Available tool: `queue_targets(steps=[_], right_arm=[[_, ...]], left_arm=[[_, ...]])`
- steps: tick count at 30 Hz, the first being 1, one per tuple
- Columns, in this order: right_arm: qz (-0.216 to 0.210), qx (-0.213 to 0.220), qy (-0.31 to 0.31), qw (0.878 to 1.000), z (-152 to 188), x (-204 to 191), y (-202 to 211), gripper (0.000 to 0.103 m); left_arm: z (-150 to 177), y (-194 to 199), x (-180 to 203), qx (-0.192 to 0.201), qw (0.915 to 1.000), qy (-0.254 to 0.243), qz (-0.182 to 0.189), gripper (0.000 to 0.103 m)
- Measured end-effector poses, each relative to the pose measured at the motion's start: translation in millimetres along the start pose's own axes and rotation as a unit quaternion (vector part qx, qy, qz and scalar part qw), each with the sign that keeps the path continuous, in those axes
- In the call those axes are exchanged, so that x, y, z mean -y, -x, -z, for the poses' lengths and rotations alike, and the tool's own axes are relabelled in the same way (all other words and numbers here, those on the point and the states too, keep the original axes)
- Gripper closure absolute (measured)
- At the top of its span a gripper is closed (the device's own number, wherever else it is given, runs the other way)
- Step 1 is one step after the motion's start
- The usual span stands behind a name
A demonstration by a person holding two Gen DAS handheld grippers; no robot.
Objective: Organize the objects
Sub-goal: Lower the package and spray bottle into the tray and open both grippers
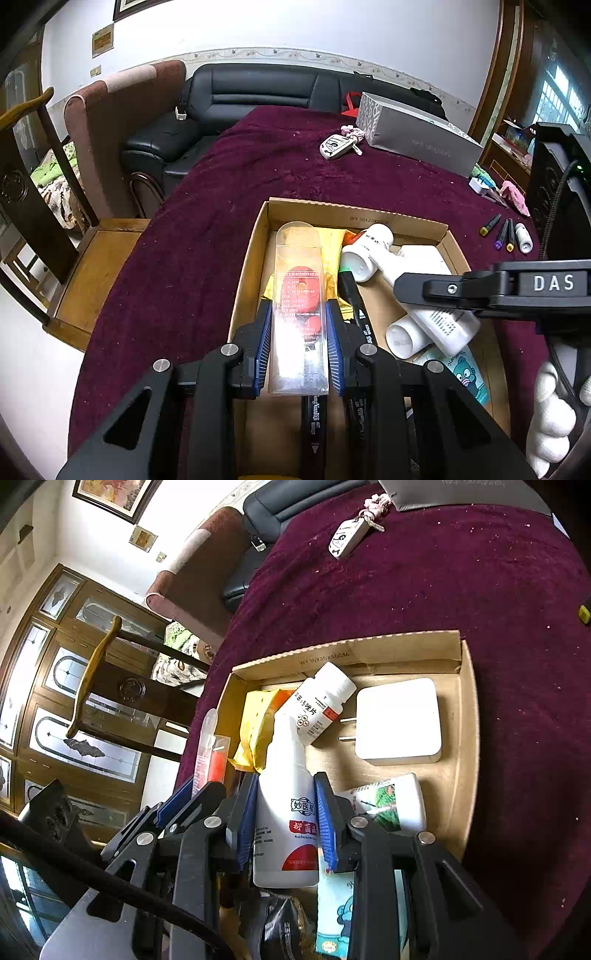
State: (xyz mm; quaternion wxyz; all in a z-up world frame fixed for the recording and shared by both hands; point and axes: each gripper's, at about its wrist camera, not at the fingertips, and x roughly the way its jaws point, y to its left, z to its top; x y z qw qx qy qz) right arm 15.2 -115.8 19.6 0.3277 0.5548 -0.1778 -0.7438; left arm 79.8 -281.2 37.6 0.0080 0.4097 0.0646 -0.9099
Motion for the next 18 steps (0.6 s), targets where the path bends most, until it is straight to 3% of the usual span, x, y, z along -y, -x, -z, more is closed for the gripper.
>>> queue_targets(steps=[18], right_arm=[[0.011, -0.006, 0.011, 1.0, 0.2, -5.2, -6.7, 0.075]], left_arm=[[-2.5, 2.1, -3.7, 0.01, 0.9999, 0.003, -0.01, 0.079]])
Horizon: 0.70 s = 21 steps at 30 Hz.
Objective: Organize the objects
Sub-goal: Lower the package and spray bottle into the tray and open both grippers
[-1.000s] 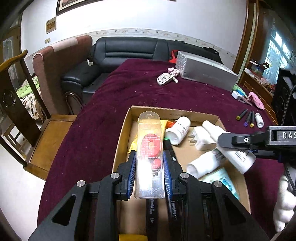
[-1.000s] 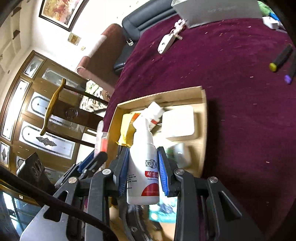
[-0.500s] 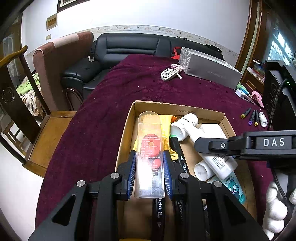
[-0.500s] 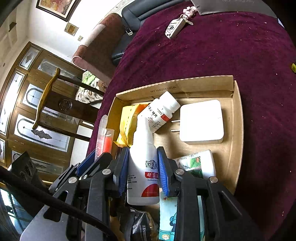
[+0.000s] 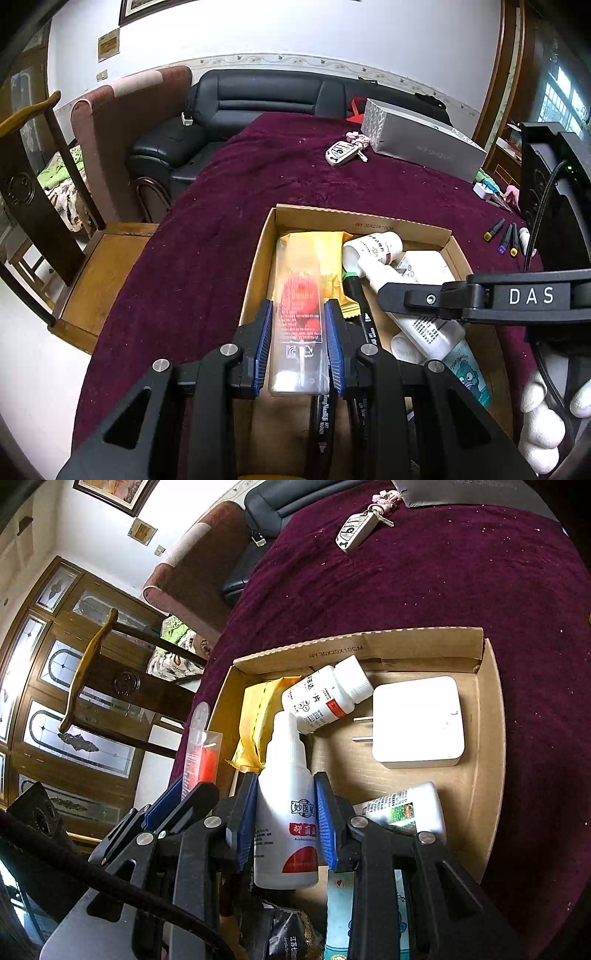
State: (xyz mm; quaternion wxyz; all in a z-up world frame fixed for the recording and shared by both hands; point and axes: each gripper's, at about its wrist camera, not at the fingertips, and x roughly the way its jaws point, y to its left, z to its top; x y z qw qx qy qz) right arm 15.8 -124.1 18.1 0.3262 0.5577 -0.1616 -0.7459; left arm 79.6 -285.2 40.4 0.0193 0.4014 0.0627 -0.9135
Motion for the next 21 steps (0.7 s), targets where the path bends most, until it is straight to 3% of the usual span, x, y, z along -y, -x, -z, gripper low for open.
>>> queue_targets(steps=[14, 17, 21], right_arm=[[0.0, 0.018, 0.005, 1.0, 2.5, -5.3, 8.3, 0.073], [-0.004, 0.026, 0.008, 1.0, 2.7, -7.9, 14.9, 0.073], [-0.006, 0.038, 0.011, 0.999, 3.8, -7.3, 28.3, 0.073]], left_arm=[[-1.0, 9.0, 3.3, 0.009, 0.9999, 0.001, -0.007, 0.069], [-1.7, 16.0, 7.4, 0.016, 0.9998, -0.004, -0.011, 0.06], [-4.1, 28.4, 15.0, 0.025, 0.9995, -0.012, -0.015, 0.059]])
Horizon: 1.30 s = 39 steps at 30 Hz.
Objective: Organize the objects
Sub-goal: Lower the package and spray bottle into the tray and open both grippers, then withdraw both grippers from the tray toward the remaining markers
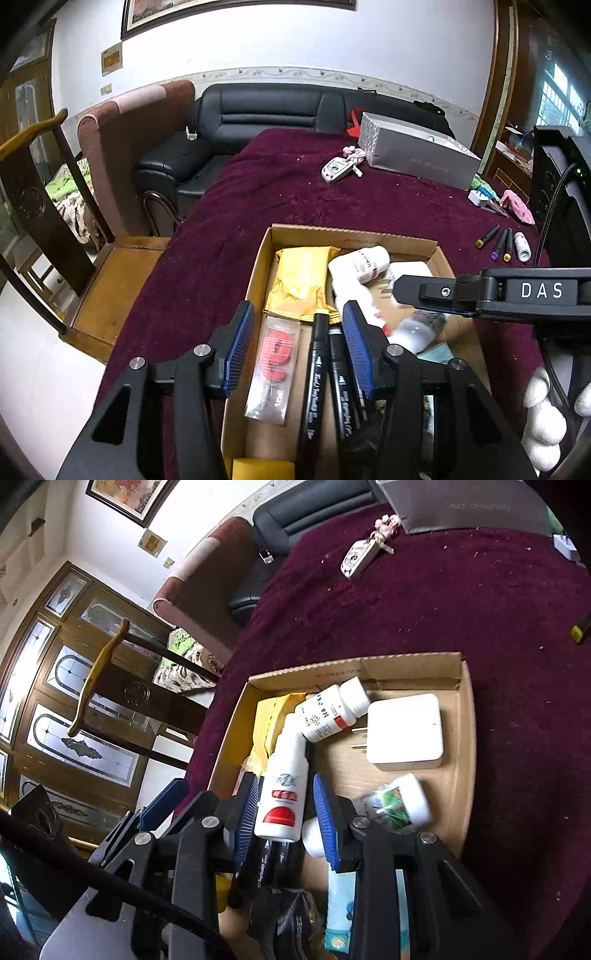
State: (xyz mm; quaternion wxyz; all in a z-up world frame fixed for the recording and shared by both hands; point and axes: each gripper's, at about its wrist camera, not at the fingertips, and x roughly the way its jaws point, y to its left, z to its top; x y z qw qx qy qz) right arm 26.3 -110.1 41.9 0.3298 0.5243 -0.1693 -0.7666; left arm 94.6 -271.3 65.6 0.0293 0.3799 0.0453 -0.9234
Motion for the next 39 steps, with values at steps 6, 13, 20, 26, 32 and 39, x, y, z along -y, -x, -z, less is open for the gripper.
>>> queue_targets(steps=[6, 13, 20, 26, 32, 39], right_arm=[[0.001, 0.025, -0.013, 1.0, 5.0, 16.7, 29.5, 0.072], [0.02, 0.064, -0.044, 0.997, 10.5, 64.1, 79.3, 0.072], [0.052, 0.112, -0.092, 0.988, 11.1, 132.6, 141.2, 0.068], [0.118, 0.165, -0.14, 0.969, 4.1, 202.2, 205.0, 0.067], [0.17, 0.191, -0.181, 0.949, -11.1, 259.9, 242.4, 0.062], [0.215, 0.17, -0.183, 0.944, -45.9, 282.8, 220.7, 0.062]], left_arm=[[-2.4, 21.3, 20.4, 0.014, 0.9996, -0.023, -0.005, 0.056], [-4.5, 39.1, 63.5, 0.024, 0.9975, -0.067, -0.005, 0.056], [-4.9, 43.2, 109.5, 0.018, 0.9942, -0.105, 0.013, 0.056], [-1.9, 41.9, 139.1, 0.003, 0.9921, -0.116, 0.049, 0.053], [-0.5, 33.7, 169.5, -0.015, 0.9872, -0.135, 0.084, 0.053], [-0.6, 27.8, 192.0, -0.025, 0.9834, -0.144, 0.108, 0.053]])
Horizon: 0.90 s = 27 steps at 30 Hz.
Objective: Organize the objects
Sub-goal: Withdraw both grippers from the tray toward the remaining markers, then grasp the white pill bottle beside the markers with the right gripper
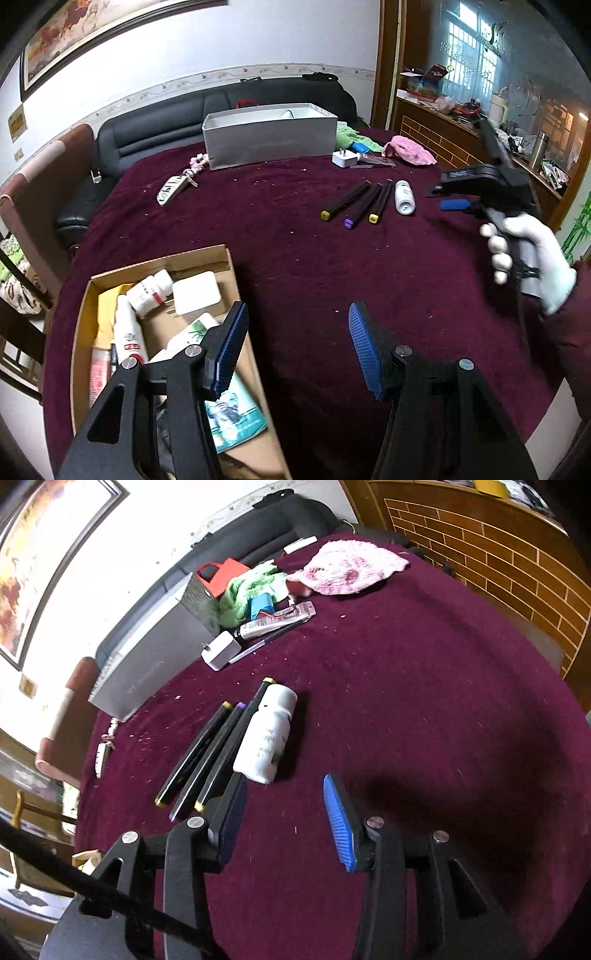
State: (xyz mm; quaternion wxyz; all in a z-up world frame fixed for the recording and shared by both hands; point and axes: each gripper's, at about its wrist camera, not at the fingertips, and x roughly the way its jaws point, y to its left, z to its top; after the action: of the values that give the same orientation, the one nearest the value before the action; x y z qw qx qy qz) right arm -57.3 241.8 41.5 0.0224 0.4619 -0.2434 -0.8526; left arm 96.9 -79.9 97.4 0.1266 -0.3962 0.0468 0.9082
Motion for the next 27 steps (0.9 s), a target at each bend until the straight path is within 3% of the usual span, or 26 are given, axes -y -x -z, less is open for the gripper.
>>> queue_targets(steps=[3, 7, 9, 14, 17, 21, 27], right_arm=[[0.01, -0.012, 0.016, 1.0, -6.0, -10.4, -18.9, 0.062], [0.059, -0.024, 0.058, 0.996, -6.0, -35.4, -46.3, 0.062], [0.094, -0.017, 0.077, 0.992, -4.4, -48.4, -54.0, 0.062], [0.12, -0.008, 0.085, 0.989, -2.2, -61.4, -62.6, 0.062], [0.127, -0.009, 0.075, 0.989, -10.2, -57.6, -65.9, 0.062], [0.139, -0.023, 0.053, 0.989, -29.2, -39.0, -67.3, 0.071], [0.103, -0.05, 0.064, 0.991, -15.1, -10.1, -12.2, 0.071]], left_arm=[[-2.5, -4.3, 2.1, -0.002, 0.9999, 0.006, 0.012, 0.053], [-6.5, -8.2, 1.2, -0.003, 0.9996, 0.014, 0.025, 0.053], [-7.3, -10.2, 1.0, -0.005, 0.9995, 0.016, 0.029, 0.053], [-4.4, -9.6, 3.5, -0.011, 0.9993, 0.019, 0.029, 0.053], [-1.7, -1.9, 6.6, -0.01, 0.9991, 0.024, 0.032, 0.053], [1.5, 20.1, 12.9, 0.004, 0.9992, 0.021, 0.034, 0.053], [-11.5, 31.4, 24.8, 0.027, 0.9983, 0.002, 0.052, 0.053]])
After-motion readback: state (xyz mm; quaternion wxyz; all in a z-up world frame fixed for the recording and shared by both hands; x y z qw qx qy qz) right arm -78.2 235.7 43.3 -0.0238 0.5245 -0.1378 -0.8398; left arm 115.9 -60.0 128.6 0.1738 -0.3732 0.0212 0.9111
